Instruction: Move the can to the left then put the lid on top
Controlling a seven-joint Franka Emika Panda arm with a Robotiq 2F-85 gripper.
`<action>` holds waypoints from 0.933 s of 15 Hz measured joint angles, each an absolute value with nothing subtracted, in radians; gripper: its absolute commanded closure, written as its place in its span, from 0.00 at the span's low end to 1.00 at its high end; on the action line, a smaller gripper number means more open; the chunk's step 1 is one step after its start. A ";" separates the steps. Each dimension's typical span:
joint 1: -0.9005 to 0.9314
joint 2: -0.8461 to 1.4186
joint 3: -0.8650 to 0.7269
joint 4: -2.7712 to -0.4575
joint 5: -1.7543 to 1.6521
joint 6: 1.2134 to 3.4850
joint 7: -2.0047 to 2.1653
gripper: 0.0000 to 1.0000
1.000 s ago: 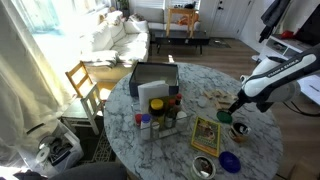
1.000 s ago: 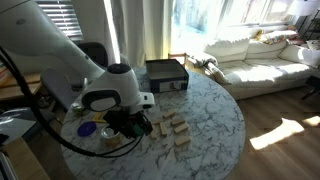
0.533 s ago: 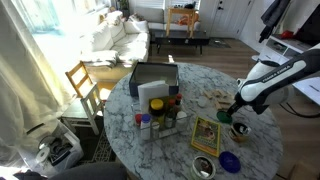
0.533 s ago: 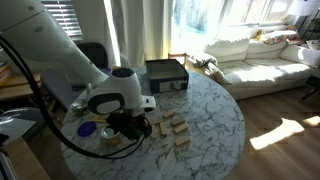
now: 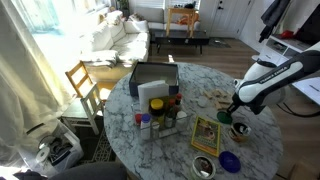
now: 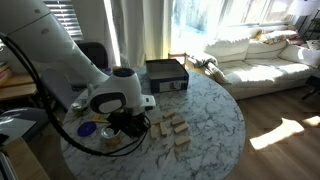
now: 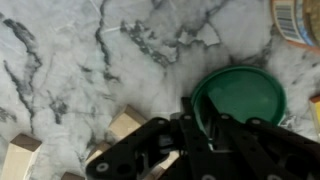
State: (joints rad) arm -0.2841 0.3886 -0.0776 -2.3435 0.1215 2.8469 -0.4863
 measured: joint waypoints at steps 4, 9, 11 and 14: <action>-0.289 0.389 -0.074 -2.341 0.121 2.847 -0.486 1.00; -0.298 0.385 -0.071 -2.337 0.121 2.847 -0.486 1.00; -0.305 0.361 -0.072 -2.334 0.121 2.848 -0.486 1.00; -0.305 0.295 -0.086 -2.340 0.082 2.847 -0.486 1.00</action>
